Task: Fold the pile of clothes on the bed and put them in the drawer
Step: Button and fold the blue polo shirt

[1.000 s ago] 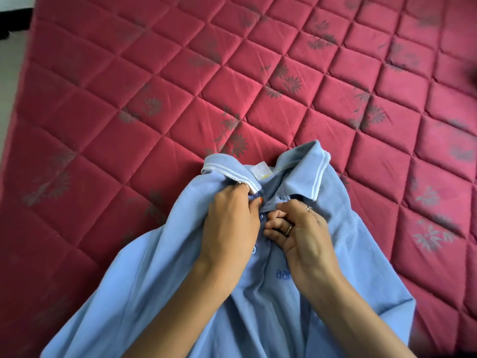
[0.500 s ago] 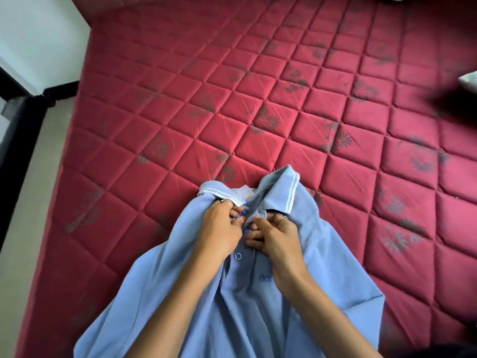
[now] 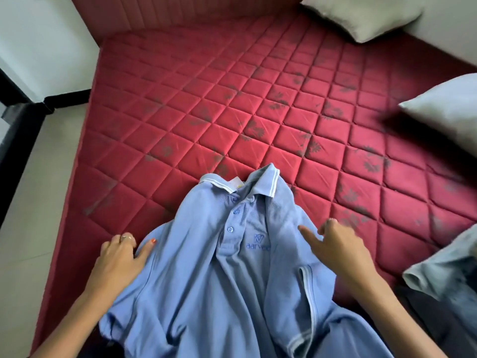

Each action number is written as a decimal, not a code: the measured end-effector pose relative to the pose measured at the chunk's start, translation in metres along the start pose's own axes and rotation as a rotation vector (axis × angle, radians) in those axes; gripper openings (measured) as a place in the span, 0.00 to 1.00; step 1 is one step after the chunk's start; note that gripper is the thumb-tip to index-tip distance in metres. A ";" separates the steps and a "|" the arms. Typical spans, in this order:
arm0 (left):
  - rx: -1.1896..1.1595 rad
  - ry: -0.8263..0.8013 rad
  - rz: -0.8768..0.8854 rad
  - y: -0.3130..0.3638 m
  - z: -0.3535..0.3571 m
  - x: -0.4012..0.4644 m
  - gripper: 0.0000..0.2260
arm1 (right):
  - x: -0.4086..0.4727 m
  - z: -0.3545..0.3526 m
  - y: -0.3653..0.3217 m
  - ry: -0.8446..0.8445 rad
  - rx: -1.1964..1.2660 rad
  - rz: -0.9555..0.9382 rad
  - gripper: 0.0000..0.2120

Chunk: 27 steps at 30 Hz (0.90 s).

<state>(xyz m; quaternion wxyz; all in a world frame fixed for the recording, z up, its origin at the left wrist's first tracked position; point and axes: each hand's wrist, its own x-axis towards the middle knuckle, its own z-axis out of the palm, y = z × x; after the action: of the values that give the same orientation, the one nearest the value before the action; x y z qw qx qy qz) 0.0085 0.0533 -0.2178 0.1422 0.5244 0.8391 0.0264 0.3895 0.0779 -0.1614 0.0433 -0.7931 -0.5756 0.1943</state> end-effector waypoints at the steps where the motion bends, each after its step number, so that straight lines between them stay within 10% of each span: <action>1: -0.002 0.012 0.050 0.001 0.005 -0.003 0.17 | -0.009 0.004 0.001 -0.054 -0.077 0.017 0.29; 6: -0.331 0.136 0.267 0.017 0.007 -0.012 0.22 | -0.022 0.023 0.000 -0.126 -0.166 0.110 0.40; 14: -0.920 0.358 -0.037 0.023 -0.076 0.008 0.14 | 0.005 -0.013 0.023 -0.207 -0.064 0.014 0.12; 20: -1.215 0.323 0.027 0.018 -0.188 0.022 0.13 | 0.024 -0.128 0.031 0.235 0.491 -0.131 0.12; 27: -1.194 0.051 0.360 0.006 -0.295 -0.008 0.08 | 0.021 -0.258 0.002 0.529 0.434 -0.342 0.09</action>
<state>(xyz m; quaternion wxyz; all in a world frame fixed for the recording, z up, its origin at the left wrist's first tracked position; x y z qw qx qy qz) -0.0613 0.0800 0.0676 0.3843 0.4868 0.5812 0.5269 0.4893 0.1372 0.0699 0.3891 -0.6807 -0.6141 0.0903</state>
